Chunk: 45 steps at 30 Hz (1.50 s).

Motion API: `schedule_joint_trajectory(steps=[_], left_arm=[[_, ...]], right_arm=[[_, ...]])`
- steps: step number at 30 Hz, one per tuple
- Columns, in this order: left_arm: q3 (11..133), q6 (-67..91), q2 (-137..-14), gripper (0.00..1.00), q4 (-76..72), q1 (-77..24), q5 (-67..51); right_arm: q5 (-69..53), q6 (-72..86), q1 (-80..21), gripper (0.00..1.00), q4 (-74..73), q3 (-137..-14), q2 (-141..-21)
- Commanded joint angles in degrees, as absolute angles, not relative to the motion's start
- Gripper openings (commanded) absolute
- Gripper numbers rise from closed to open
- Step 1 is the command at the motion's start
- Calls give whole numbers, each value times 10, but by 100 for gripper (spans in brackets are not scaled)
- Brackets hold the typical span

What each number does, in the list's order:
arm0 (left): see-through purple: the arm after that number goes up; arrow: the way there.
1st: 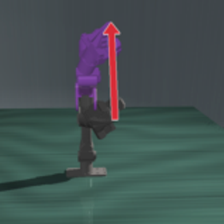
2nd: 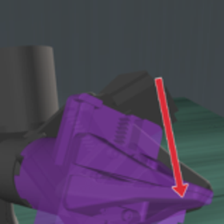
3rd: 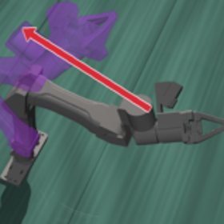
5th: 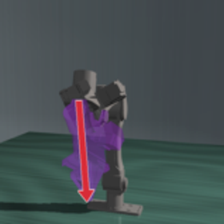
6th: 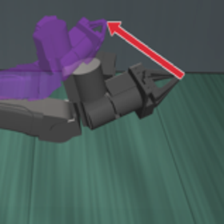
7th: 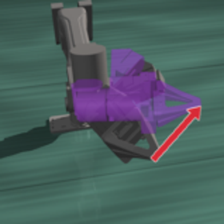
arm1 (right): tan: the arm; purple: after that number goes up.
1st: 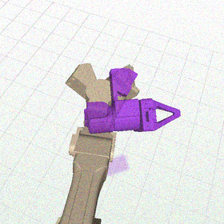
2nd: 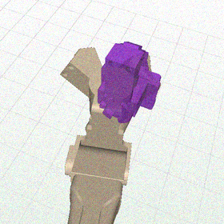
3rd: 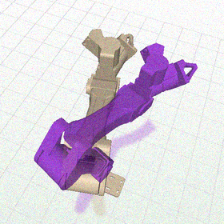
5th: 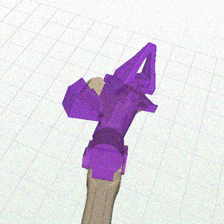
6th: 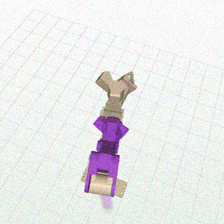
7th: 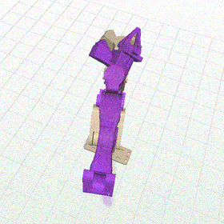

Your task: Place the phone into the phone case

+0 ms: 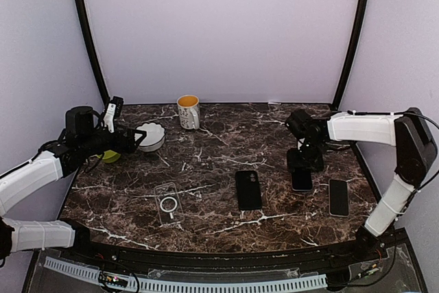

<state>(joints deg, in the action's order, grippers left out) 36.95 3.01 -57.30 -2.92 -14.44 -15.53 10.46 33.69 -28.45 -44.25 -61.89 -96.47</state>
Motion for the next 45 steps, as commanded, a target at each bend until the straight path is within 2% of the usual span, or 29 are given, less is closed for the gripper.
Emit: schedule_joint_trajectory(steps=[1,3,7,13,18,27,45], left_arm=[[357,43,-557,91,-35,-149,-173],[358,42,-556,91,-34,-151,-168],[357,39,-552,91,-33,-154,-161],[356,35,-546,91,-30,-158,-152],[355,33,-545,91,-30,-160,-152],[354,32,-549,91,-30,-161,-152],[354,30,-554,91,-30,-162,-152]], right_arm=[[184,424,-382,5,-418,-663,-908],[207,464,-435,0,-392,-674,-903],[252,531,-530,0,-338,-694,-926],[340,596,-634,0,-371,-764,-1008],[342,605,-653,0,-398,-786,-1051],[347,582,-660,0,-342,-725,-1041],[335,530,-638,0,-311,-718,-1052]])
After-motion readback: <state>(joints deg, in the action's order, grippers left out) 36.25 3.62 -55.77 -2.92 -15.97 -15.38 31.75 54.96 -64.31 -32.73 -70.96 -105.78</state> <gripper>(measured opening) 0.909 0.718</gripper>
